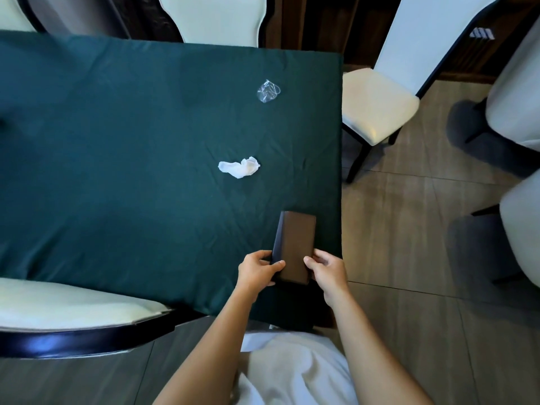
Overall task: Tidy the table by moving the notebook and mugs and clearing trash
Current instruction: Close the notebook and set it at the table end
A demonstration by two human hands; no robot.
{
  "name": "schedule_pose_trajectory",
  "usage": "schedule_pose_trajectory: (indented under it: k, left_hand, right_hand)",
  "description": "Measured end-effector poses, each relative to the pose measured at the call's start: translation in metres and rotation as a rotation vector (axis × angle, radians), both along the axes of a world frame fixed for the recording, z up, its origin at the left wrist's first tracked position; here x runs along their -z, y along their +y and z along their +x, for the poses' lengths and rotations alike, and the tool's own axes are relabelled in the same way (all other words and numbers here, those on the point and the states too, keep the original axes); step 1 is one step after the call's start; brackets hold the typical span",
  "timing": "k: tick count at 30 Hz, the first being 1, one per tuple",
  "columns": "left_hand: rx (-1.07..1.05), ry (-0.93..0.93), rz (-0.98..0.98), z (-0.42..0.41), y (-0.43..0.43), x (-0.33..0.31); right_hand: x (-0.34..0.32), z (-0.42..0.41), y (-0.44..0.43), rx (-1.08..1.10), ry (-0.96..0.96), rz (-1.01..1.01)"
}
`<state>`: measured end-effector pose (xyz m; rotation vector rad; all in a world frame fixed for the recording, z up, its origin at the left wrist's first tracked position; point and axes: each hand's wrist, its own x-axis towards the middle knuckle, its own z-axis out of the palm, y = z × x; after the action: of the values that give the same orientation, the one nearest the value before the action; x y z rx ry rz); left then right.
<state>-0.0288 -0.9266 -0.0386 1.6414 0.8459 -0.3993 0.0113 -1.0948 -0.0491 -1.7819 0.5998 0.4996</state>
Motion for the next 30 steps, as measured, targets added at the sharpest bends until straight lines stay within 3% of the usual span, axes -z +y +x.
schedule_pose_trajectory:
  k: [9, 16, 19, 30]
  left_hand:
    - [0.344, 0.022, 0.465, 0.002, -0.004, -0.006]
    - [0.824, -0.223, 0.861, 0.004, -0.016, -0.012]
    - [0.936, -0.199, 0.884, 0.003, -0.019, -0.012]
    - [1.004, -0.078, 0.86, 0.006, -0.022, -0.015]
  right_hand:
    - [-0.006, -0.007, -0.011, -0.259, -0.177, -0.43]
    - [-0.016, -0.01, -0.003, -0.671, -0.484, -0.699]
    - [-0.017, -0.012, 0.0, -0.738, -0.438, -0.728]
    - [-0.031, -0.007, 0.012, -0.836, -0.407, -0.826]
